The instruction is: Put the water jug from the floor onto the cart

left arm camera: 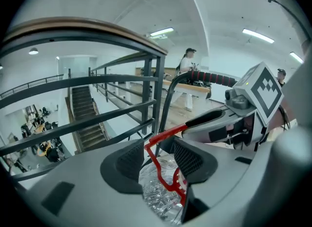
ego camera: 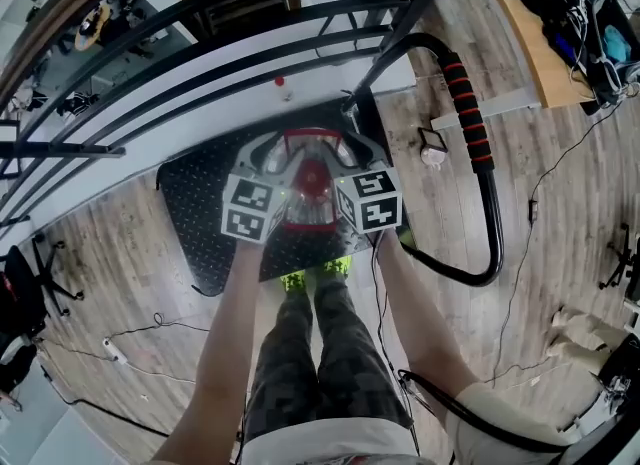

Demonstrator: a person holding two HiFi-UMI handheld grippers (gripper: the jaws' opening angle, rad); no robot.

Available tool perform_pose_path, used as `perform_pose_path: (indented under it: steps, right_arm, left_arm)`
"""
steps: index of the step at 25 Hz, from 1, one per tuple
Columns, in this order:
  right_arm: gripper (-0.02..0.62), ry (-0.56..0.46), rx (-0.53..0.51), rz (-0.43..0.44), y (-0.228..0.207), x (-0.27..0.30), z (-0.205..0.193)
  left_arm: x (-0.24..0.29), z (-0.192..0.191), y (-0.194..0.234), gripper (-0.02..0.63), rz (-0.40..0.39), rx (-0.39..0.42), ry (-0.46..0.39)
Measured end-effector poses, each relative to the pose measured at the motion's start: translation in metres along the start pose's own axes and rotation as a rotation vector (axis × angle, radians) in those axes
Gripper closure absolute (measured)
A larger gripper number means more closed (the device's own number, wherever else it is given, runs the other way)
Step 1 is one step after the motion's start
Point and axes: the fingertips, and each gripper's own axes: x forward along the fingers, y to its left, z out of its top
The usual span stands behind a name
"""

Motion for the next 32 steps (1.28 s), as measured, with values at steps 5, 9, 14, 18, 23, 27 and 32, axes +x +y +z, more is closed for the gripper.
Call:
perform_pose_path:
  steps: [5, 9, 14, 18, 23, 27, 32]
  right_arm:
    - [0.445, 0.005, 0.012, -0.007, 0.01, -0.015, 0.009]
    - [0.445, 0.019, 0.016, -0.009, 0.02, -0.037, 0.012]
    - [0.445, 0.035, 0.0, -0.02, 0.031, -0.067, 0.025]
    - [0.453, 0.01, -0.033, -0.004, 0.043, -0.093, 0.049]
    - [0.556, -0.078, -0.011, 0.042, 0.063, -0.134, 0.081]
    - [0.575, -0.147, -0.026, 0.064, 0.085, -0.167, 0.104]
    - [0.575, -0.194, -0.045, 0.086, 0.104, -0.196, 0.118]
  left_arm:
    - [-0.023, 0.014, -0.003, 0.44, 0.007, 0.003, 0.004]
    - [-0.046, 0.02, -0.016, 0.44, 0.001, 0.003, 0.021]
    - [-0.08, 0.032, -0.032, 0.44, 0.014, 0.018, 0.024]
    - [-0.105, 0.055, -0.043, 0.44, 0.031, 0.056, -0.003]
    - [-0.138, 0.091, -0.065, 0.559, -0.013, 0.066, -0.086]
    - [-0.165, 0.115, -0.086, 0.594, -0.045, 0.074, -0.146]
    - [-0.185, 0.132, -0.111, 0.594, -0.049, 0.059, -0.17]
